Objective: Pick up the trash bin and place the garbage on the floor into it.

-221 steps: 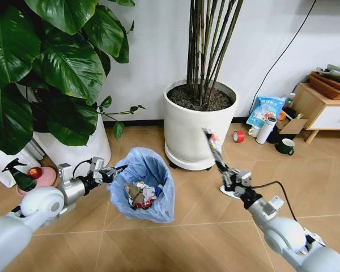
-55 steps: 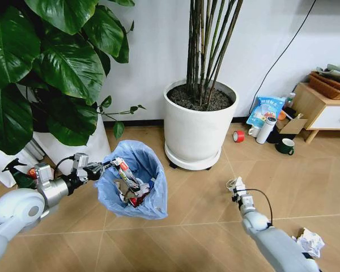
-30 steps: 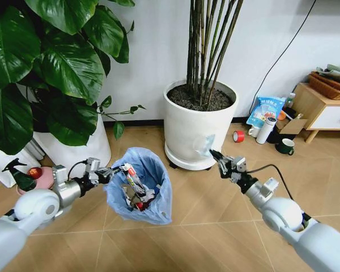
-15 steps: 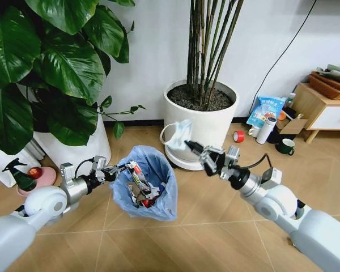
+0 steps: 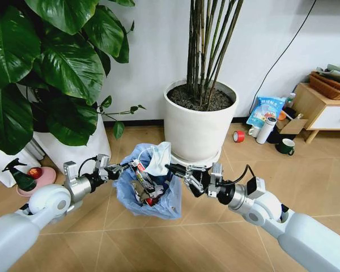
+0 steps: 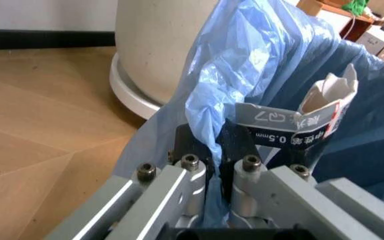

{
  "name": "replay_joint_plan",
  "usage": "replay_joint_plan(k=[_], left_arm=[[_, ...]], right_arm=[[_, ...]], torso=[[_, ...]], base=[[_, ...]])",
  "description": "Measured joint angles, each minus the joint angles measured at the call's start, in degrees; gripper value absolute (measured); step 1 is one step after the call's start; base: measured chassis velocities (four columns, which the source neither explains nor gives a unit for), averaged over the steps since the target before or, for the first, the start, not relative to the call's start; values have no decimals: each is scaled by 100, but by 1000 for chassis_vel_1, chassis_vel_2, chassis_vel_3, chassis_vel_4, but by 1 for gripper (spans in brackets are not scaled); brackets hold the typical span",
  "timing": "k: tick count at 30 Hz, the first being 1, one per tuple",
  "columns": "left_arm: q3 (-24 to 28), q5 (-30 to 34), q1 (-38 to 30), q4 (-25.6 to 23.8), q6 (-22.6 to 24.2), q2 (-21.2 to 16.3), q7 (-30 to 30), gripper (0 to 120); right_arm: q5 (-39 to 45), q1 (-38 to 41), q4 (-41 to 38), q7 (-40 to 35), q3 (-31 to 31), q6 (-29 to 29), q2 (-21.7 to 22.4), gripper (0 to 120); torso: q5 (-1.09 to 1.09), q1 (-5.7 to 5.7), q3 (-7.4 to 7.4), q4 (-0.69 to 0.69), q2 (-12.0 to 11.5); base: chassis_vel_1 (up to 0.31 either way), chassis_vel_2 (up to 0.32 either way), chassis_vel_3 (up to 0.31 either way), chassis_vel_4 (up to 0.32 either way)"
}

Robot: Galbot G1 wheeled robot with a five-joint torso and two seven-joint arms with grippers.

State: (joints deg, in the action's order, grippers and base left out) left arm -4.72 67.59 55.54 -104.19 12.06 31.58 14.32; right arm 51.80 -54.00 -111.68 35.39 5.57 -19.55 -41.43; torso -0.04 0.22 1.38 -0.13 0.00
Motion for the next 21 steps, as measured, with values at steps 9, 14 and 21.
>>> replay_joint_plan(k=[9, 14, 21], left_arm=[[-12, 78, -5, -133, 17, -37, -31, 0], [-46, 165, 20, -248, 30, -66, -52, 0], [-70, 250, 26, -276, 47, -83, -56, 0]], right_arm=[[-169, 32, 272, -42, 130, 66, -65, 0], [-316, 66, 468, -203, 175, 70, -94, 17], [-399, 114, 514, -386, 229, 115, -110, 41]], torso=[[-1, 0, 0, 0, 0], [0, 0, 0, 0, 0], [0, 0, 0, 0, 0]], base=[[0, 0, 0, 0], [0, 0, 0, 0], [0, 0, 0, 0]])
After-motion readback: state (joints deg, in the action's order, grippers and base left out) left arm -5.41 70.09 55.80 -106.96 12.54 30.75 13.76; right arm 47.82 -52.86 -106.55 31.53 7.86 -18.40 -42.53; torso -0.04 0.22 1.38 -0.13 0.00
